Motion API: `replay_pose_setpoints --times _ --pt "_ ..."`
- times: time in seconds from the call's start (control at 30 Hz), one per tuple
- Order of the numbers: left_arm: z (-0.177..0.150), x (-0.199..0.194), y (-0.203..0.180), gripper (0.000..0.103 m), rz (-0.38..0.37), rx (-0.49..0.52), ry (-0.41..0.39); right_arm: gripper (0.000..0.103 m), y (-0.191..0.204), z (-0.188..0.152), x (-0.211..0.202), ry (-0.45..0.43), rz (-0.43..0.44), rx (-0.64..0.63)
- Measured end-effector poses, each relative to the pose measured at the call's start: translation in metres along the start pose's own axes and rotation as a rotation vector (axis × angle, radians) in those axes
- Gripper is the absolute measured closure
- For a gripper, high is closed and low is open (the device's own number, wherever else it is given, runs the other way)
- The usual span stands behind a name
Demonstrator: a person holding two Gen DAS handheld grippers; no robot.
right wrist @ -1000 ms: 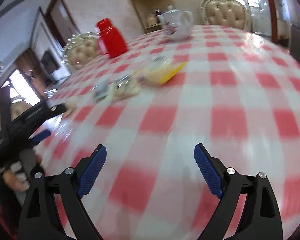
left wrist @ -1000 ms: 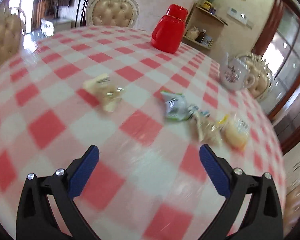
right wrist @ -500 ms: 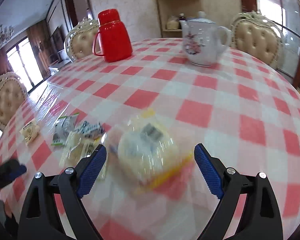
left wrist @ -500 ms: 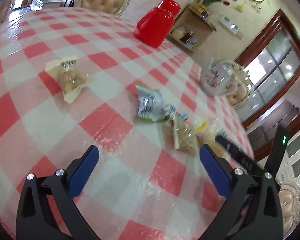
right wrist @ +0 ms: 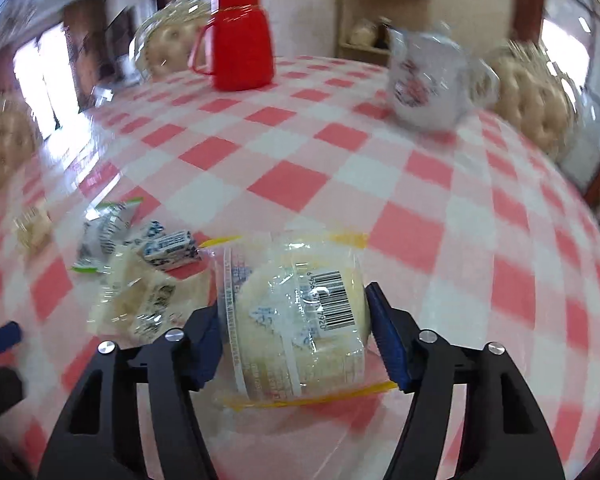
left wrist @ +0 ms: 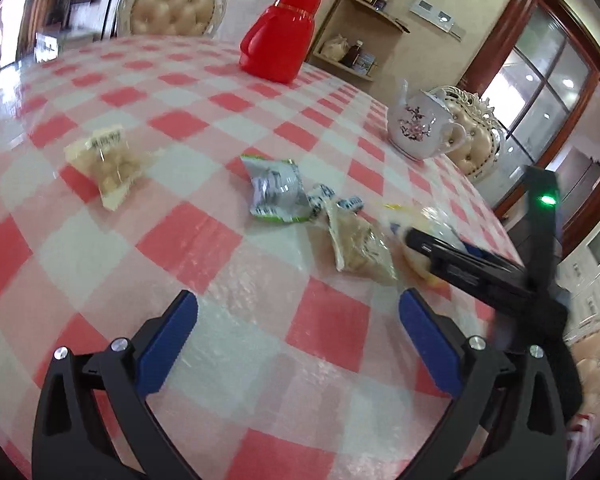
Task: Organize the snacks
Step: 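Grasp the round bun bag with the right gripper while the left grasps a clear wrapped snack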
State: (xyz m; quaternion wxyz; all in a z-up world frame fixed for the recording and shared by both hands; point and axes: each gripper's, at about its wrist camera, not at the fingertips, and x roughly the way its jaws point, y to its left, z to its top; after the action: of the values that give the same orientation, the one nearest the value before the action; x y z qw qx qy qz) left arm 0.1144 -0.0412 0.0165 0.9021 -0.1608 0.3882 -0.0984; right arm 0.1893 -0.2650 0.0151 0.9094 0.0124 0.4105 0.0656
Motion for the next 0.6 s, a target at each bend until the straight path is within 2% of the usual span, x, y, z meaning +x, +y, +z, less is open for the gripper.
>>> replay_pose_setpoints --times 0.13,0.27,0.37,0.53,0.6 --pt "-0.001 0.002 -0.006 0.002 -0.01 0.039 0.013 0.041 -0.009 -0.024 -0.046 -0.071 0.028 0.126" --pt "-0.002 0.016 -0.028 0.002 -0.012 0.096 0.043 0.041 -0.022 -0.053 -0.085 -0.139 0.061 0.256" --pt "0.006 0.033 -0.05 0.002 0.04 0.154 0.036 0.041 -0.03 -0.066 -0.104 -0.188 0.039 0.306" --pt "0.023 0.086 -0.075 0.002 0.092 0.15 0.13 0.041 -0.05 -0.072 -0.111 -0.204 0.026 0.404" --pt "0.026 0.101 -0.083 0.002 0.144 0.181 0.153 0.041 -0.05 -0.071 -0.113 -0.205 0.025 0.403"
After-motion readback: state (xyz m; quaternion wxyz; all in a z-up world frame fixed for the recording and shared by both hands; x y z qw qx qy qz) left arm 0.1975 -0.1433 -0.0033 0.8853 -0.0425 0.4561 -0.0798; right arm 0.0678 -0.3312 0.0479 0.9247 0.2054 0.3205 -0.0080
